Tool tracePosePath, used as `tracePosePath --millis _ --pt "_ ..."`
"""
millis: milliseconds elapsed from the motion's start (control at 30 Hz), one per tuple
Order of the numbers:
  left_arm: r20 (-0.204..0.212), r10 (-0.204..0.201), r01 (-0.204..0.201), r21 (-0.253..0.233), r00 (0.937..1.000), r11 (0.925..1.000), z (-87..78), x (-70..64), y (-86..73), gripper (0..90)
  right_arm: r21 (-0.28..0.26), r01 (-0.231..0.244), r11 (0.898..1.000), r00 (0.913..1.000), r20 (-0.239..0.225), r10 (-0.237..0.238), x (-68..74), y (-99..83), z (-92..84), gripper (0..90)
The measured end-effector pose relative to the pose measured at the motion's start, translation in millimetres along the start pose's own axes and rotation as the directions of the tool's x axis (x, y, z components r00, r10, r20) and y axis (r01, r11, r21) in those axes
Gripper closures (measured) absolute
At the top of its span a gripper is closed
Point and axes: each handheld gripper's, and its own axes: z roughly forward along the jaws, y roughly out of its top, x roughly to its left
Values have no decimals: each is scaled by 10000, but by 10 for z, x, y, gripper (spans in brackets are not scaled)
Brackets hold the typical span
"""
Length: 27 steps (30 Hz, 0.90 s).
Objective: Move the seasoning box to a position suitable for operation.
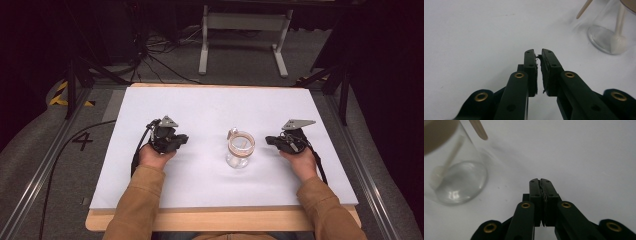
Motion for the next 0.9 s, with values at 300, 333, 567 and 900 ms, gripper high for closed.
tracePosePath --millis 300,333,567,900 --pt "-2 211 -211 -244 9998 9995 -78 -41 44 814 -131 314 9994 9977 -600 -322 132 47 68 889" --pt "0 308 -308 -241 9995 9992 -89 -40 50 814 -184 415 9990 9966 -705 -427 148 55 72 889" --pt "173 258 -251 -386 9995 9989 -124 -82 71 811 23 891 9960 9918 -928 -885 276 97 131 888" --pt "264 328 -322 -209 9991 9993 -122 -88 77 812 208 1180 9928 9859 -1221 -1146 347 109 188 889"
